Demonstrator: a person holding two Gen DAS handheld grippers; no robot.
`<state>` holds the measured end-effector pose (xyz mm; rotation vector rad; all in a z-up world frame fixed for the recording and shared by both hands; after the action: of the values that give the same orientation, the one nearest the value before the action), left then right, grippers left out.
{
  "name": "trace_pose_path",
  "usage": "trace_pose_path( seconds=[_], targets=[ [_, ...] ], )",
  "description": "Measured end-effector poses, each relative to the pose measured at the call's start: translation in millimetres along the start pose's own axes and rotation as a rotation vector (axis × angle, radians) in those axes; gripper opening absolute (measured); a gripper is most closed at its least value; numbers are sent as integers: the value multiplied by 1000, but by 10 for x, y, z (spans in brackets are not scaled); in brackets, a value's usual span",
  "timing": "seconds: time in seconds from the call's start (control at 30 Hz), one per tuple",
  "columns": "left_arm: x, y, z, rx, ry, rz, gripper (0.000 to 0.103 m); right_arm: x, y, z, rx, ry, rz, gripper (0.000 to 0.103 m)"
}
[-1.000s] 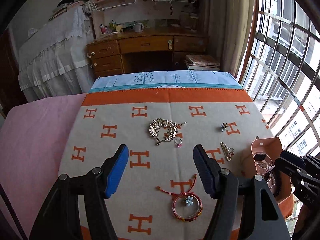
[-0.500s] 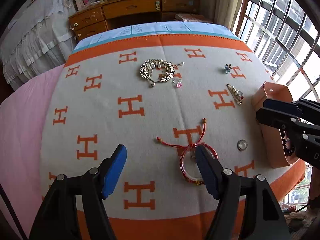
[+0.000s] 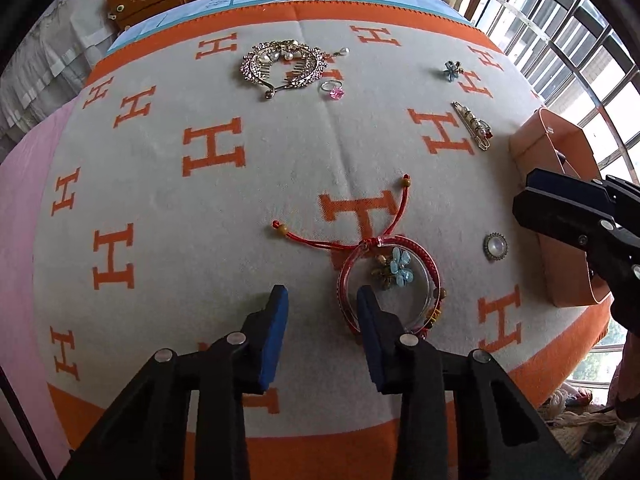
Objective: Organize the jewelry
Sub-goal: 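Grasp the red string bracelet with the left tool, then grasp the gold brooch with the right tool while the left tool holds the red bracelet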
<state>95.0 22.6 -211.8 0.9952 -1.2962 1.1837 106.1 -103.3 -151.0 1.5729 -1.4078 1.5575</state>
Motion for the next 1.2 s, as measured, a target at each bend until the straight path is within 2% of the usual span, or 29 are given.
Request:
trace_pose_path(
  seconds=[0.03, 0.1, 0.13, 0.17, 0.33, 0.53, 0.67, 0.8, 0.87, 1.0, 1.2],
  targets=[
    [-4, -1, 11, -2, -4, 1, 31, -6, 4, 3, -1, -1, -1, 29],
    [-3, -5, 22, -3, -10, 8, 21, -13, 16, 11, -4, -5, -4, 29],
    [-3, -10, 28, -2, -5, 11, 7, -22, 16, 19, -6, -5, -6, 29],
    [-9, -13, 33, 2, 7, 11, 5, -31, 14, 24, -8, -6, -7, 29],
    [109, -66, -7, 27, 22, 68, 4, -44, 7, 10, -12, -12, -11, 29],
    [639, -186, -226, 71, 15, 198, 4, 24, -92, -42, 2, 0, 1, 29],
    [1033, -347, -441, 101, 2, 293, 4, 152, -333, -92, 12, -2, 24, 29],
    [1332, -558, -671, 133, -10, 363, 4, 257, -758, -145, 37, 23, 76, 29],
    [1417, -657, -778, 150, -16, 381, 4, 219, -1004, -170, 58, 36, 78, 29],
    [1478, -867, -961, 177, -20, 396, 4, -52, -1457, -170, 91, 49, 18, 29],
    [1254, -1151, -1181, 212, -4, 359, 4, -671, -1855, -131, 86, 10, -97, 29]
  ],
)
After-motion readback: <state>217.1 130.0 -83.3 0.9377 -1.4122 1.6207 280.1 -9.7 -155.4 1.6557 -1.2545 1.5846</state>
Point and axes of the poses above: each gripper's, at about its wrist camera, not at the fingertips, and x roughly against the way its jaws point, z to its right, y to its underside, the point moved 7 cm from there along -x, roughly the way its jaws point, and after that the axes turned 10 degrees about -z, right-handed, at the moved point
